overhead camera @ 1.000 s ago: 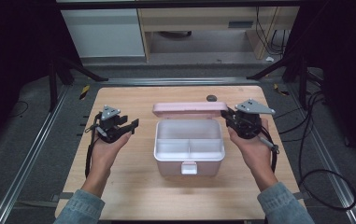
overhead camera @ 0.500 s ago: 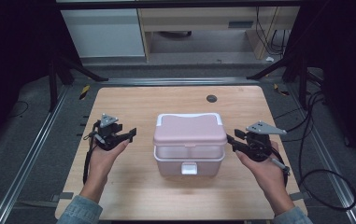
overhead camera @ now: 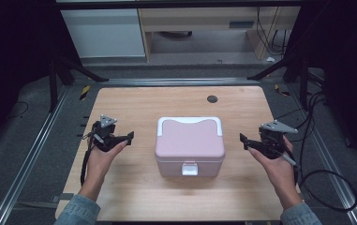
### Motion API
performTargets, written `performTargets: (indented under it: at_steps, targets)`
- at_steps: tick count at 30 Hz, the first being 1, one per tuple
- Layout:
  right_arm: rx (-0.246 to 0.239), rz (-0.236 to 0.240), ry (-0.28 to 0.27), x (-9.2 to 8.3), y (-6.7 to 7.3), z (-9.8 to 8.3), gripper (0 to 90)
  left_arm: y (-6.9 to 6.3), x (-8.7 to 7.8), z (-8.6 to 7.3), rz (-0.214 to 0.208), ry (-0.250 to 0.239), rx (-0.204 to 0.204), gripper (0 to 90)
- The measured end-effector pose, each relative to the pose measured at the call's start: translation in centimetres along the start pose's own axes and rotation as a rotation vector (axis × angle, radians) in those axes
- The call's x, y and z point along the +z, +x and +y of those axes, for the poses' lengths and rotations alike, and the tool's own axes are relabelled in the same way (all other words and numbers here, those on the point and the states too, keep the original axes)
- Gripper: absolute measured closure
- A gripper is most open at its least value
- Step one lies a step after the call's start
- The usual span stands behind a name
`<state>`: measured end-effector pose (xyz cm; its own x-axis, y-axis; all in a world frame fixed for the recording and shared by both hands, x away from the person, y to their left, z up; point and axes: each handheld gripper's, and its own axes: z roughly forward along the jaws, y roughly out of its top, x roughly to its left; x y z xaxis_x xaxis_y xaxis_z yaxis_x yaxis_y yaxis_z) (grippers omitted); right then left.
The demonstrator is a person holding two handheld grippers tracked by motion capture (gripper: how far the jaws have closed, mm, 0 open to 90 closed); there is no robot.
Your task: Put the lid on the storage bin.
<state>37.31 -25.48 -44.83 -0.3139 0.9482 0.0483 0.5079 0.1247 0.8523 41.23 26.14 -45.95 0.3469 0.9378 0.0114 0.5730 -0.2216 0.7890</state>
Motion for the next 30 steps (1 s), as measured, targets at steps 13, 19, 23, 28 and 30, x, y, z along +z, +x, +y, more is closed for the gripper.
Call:
performTargets:
  at_steps: [13,19,23,28,30]
  targets:
    - [0.031,-0.055,0.169,6.8,-2.5,-2.0,13.3,2.5,2.7,-3.0,-0.012,0.091,-0.008,7.6]
    - [0.053,-0.078,0.202,8.6,-2.7,-2.9,13.3,2.9,3.7,-4.0,-0.011,0.121,-0.008,7.5]
    - [0.073,-0.096,0.223,9.5,-2.7,-3.5,13.2,2.8,4.2,-4.5,-0.001,0.133,0.005,7.4]
    - [0.08,-0.126,0.24,10.2,-2.7,-4.2,12.4,2.7,4.6,-5.1,-0.014,0.133,0.002,7.4]
    - [0.064,-0.143,0.229,10.3,-2.6,-4.3,10.9,2.7,5.0,-5.4,-0.013,0.14,0.004,7.4]
